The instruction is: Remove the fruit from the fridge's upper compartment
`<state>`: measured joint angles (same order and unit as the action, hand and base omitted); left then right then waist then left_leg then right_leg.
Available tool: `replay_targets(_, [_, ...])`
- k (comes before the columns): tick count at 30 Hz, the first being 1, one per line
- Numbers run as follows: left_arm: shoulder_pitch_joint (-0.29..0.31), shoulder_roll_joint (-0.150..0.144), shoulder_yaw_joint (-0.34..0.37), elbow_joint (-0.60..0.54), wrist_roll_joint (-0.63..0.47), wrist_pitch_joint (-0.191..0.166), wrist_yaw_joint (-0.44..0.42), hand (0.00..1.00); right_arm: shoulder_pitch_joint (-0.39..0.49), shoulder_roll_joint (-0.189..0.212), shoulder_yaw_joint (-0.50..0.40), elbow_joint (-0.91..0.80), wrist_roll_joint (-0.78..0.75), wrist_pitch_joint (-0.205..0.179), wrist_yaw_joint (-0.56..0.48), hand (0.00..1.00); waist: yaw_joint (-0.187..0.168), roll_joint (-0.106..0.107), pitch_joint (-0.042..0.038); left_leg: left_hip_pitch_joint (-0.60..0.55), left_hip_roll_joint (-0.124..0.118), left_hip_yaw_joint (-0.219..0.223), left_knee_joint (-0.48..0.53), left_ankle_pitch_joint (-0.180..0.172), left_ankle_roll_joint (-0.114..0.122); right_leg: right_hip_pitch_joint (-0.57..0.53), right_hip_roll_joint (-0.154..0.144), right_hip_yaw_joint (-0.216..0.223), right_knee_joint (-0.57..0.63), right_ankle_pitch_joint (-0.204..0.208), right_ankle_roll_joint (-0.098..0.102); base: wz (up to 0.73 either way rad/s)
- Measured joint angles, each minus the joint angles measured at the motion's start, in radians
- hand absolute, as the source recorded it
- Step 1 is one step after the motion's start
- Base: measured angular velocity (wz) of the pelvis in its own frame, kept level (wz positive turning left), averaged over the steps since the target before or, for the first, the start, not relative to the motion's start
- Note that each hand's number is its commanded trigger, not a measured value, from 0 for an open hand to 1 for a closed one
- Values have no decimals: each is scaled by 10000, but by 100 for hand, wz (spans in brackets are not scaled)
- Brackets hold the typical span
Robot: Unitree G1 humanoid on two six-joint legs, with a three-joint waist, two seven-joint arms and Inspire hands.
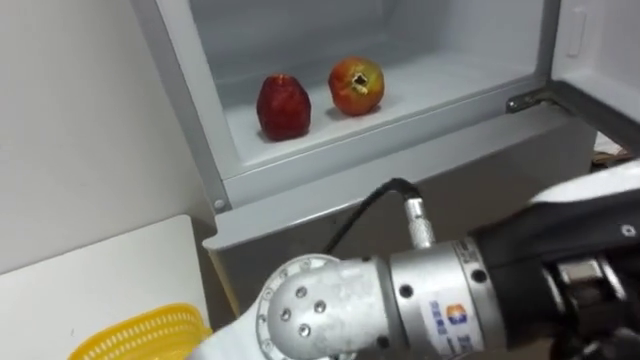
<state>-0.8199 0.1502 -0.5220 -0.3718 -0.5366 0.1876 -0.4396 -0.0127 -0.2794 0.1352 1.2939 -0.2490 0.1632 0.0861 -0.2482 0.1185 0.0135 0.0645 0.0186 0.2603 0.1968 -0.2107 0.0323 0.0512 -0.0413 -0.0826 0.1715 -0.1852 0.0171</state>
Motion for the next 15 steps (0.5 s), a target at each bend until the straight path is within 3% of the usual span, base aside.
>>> replay_targets(5, [4, 675, 972, -191, 216, 2, 209, 0, 2, -5, -124, 23, -150, 7, -6, 0, 477, -97, -44, -7, 0, -33, -3, 8, -13, 1, 1, -22, 75, 4, -7, 0])
replay_targets(10, [6, 1240, 1902, -351, 279, 0, 860, 0, 69, -4, -469, 26, -190, -4, -77, 0, 919, -356, -183, 17, 19, -37, -2, 10, -16, 51, 15, -55, 141, 8, -21, 0])
replay_targets(12, [6, 1465, 2095, -410, 274, -1, 1162, 0, 62, -5, -500, 9, -299, -2, -102, 0, 961, -382, -194, 12, 13, -60, -2, 10, -17, 70, 4, -91, 143, 11, -23, 7])
replay_targets(15, [157, 1570, 2350, -415, 622, -7, 1565, 0, 140, 29, -631, -9, -587, -2, -105, 0, 1057, -384, -192, 87, -3, -123, 0, 10, -16, 178, -12, -169, 145, 11, -22, 6])
